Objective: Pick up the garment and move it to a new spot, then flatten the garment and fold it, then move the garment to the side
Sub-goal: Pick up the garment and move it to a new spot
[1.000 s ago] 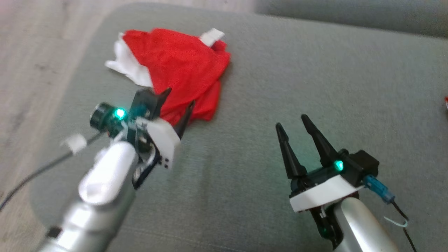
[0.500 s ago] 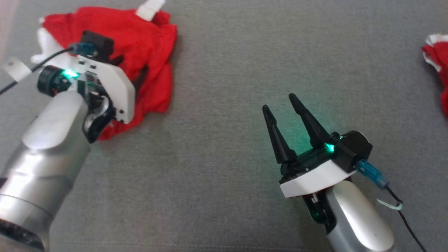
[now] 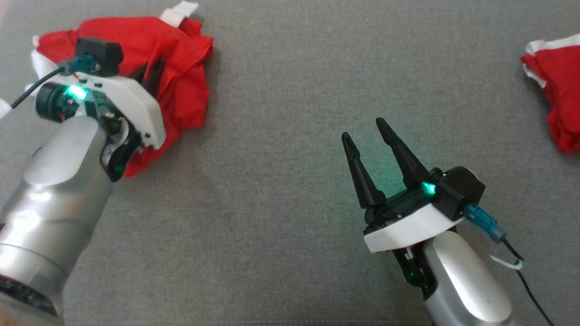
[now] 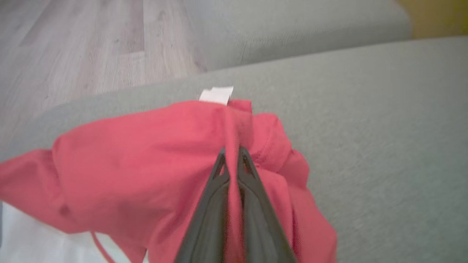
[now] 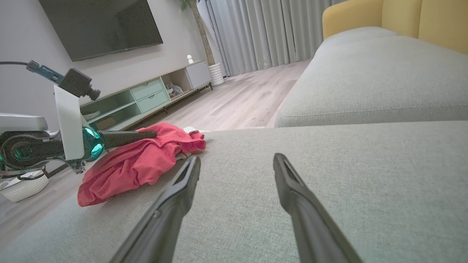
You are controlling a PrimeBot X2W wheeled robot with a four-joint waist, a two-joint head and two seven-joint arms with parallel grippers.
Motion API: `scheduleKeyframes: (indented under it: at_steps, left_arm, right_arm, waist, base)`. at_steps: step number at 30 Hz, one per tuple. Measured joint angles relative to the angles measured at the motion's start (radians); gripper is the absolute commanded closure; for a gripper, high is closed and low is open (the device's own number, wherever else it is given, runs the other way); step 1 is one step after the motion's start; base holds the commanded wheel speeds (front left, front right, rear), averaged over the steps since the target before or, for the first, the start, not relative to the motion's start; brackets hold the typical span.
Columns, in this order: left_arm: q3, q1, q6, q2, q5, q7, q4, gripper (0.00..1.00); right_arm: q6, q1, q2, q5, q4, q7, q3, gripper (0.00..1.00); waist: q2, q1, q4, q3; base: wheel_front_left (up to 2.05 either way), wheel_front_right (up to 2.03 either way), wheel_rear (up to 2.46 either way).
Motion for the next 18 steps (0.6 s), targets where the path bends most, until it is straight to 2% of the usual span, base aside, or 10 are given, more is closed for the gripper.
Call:
scheduleKeyframes:
  at_steps: [4,10,15,18]
  left_arm:
    - [-0.002,-0.013,0.0,-0.022,-0.031,-0.073,-0.027,1.0]
    - [-0.012,-0.021,0.0,-0.096,-0.087,-0.166,-0.095,1.0]
    - [-0.029,-0.019,0.0,-0.174,-0.105,-0.216,-0.129,1.0]
    - [-0.04,-0.009,0.022,-0.238,-0.105,-0.247,-0.137,1.0]
  right_arm:
    - [0.0,0.001,0.0,0.004,0.003,0.0,-0.002,0.0]
    - [0.0,0.029,0.0,0.018,0.007,0.0,-0.022,0.0]
    - [0.0,0.043,0.0,0.027,0.006,0.0,-0.041,0.0]
    - [0.0,0.043,0.0,0.037,0.001,0.0,-0.068,0.0]
  waist:
    - [0.0,0.0,0.003,-0.031]
    - [0.0,-0.0001,0.002,-0.093]
    - [0.0,-0.0001,-0.018,-0.128]
    - [0.0,-0.0001,-0.04,-0.141]
  base:
    - [0.0,0.0,0.0]
    - [0.0,0.0,0.0]
    - [0.0,0.0,0.0]
    - [0.0,0.0,0.0]
